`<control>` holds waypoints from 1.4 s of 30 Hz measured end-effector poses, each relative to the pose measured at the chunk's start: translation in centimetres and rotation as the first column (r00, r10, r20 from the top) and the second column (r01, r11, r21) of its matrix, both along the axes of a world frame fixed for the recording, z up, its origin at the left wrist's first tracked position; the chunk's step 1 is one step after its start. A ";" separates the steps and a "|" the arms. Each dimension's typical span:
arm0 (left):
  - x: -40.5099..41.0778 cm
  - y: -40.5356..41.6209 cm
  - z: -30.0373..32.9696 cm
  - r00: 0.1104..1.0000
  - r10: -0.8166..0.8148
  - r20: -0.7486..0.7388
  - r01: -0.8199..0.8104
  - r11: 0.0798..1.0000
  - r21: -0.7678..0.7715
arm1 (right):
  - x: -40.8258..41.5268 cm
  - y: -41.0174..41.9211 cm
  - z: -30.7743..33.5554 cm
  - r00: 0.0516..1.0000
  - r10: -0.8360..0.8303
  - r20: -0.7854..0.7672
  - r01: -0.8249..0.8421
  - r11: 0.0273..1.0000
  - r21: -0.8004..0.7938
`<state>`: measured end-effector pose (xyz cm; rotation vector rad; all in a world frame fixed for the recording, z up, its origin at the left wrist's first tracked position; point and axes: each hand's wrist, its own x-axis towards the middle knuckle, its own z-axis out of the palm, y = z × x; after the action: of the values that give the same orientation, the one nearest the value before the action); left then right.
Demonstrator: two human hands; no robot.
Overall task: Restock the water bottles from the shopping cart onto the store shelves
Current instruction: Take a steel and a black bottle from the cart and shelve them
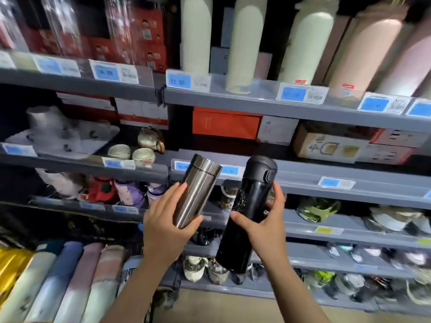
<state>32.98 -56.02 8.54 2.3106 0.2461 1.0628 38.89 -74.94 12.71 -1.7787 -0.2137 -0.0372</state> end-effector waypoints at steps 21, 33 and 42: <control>17.4 4.4 3.2 0.991 -0.061 0.121 -0.032 0.763 0.645 | 15.5 2.3 0.3 0.937 -0.295 -0.187 0.347 0.853 0.391; 23.9 3.7 1.1 0.985 -0.084 0.149 -0.006 0.853 0.522 | 20.2 3.5 0.8 0.858 -0.467 -0.213 0.507 0.708 0.492; 25.2 3.8 -0.4 0.962 -0.132 0.240 0.018 0.904 0.426 | 22.2 6.4 -0.7 0.845 -0.528 -0.089 0.498 0.715 0.490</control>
<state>58.23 -52.24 8.15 2.4821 -0.2004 1.4848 61.09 -68.57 12.05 -1.2645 0.2493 -0.5079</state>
